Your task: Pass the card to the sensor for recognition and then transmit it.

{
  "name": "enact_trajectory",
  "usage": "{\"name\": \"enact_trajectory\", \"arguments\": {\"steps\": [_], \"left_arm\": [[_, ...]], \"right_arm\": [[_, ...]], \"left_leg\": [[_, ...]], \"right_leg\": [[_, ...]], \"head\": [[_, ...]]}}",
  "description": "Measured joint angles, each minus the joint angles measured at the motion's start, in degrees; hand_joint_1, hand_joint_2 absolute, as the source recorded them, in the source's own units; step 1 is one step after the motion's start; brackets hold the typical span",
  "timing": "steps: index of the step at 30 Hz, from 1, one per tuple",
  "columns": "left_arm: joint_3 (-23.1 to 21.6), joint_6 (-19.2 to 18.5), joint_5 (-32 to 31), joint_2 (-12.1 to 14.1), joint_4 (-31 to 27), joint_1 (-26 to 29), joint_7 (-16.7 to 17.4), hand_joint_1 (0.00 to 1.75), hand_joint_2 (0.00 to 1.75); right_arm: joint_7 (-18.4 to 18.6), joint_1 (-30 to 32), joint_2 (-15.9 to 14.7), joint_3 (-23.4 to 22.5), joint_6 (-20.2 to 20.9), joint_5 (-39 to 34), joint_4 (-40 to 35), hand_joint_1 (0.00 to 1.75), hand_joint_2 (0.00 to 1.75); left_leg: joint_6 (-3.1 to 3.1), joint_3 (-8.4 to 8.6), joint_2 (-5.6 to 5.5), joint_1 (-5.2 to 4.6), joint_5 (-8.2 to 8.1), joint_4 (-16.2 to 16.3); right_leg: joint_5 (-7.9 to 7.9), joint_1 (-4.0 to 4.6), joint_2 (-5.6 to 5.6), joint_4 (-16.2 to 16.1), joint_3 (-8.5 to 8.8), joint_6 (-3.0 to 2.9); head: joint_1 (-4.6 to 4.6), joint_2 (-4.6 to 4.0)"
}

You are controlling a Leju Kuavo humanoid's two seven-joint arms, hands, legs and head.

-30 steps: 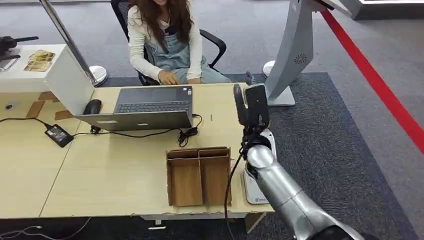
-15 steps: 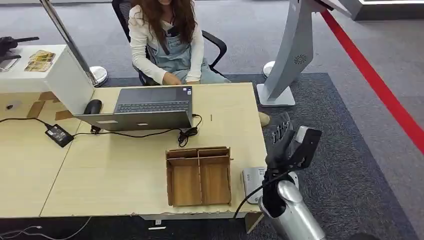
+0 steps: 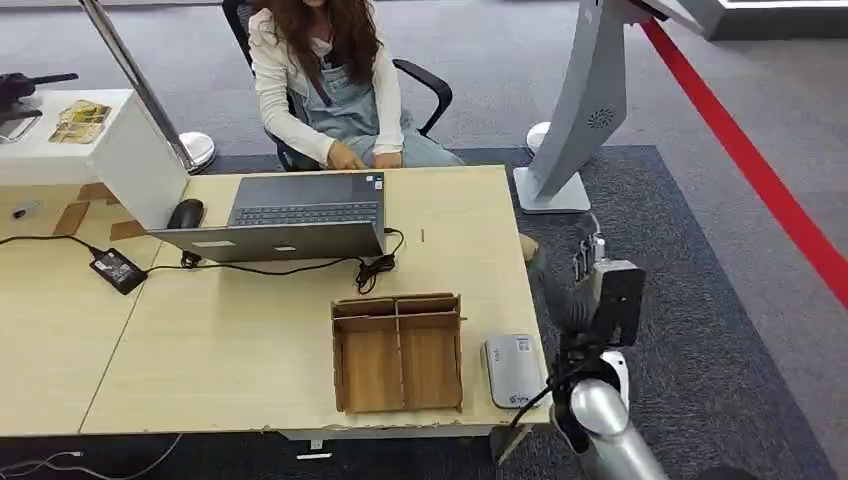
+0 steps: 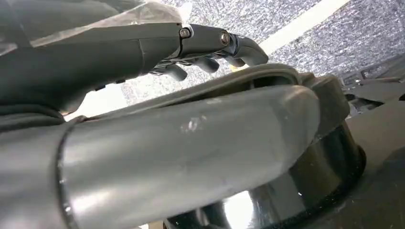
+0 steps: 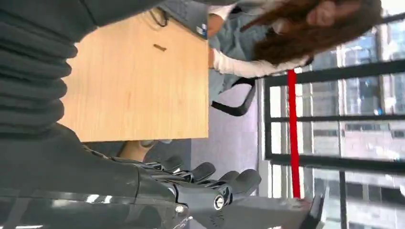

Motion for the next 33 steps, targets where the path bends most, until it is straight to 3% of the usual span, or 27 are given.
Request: {"name": "enact_trajectory", "arguments": {"steps": [6,14,22,33], "left_arm": [[0.00,-0.24,-0.50,0.07,0.00,-0.02,-0.18,0.00,0.00],[-0.09,-0.81,-1.38,0.15,0.00,-0.07,-0.92,0.00,0.00],[-0.22,-0.85,-1.81,0.26,0.00,-0.07,-1.36,0.00,0.00],[-0.31,-0.50,-2.03,0.39,0.00,-0.08,-1.58,0.00,0.00]], "right_arm": [[5.32,1.15,-3.59,0.20,8.04,2.88,-0.92,0.00,1.75],[7.53,1.54,-8.14,0.90,15.03,4.78,-0.86,0.00,1.75],[8.55,2.03,-10.89,0.87,15.71,4.54,-0.59,0.00,1.75],[7.26,3.03,-11.15,0.50,13.54,2.73,-0.61,0.00,1.75]], "left_leg": [[0.00,0.00,0.00,-0.01,0.00,0.00],[0.00,-0.01,0.00,0.00,0.00,0.00],[0.02,-0.02,0.00,0.00,-0.01,0.00],[0.01,-0.01,0.00,0.00,0.00,0.00]], "right_leg": [[0.01,-0.01,0.01,0.00,0.01,0.00],[0.01,-0.01,-0.01,0.00,0.01,0.00],[0.00,-0.01,-0.01,0.00,0.01,0.00],[0.01,-0.01,-0.01,0.00,0.01,0.00]], "head": [[0.00,0.00],[0.00,0.00],[0.00,0.00],[0.00,0.00]]}}
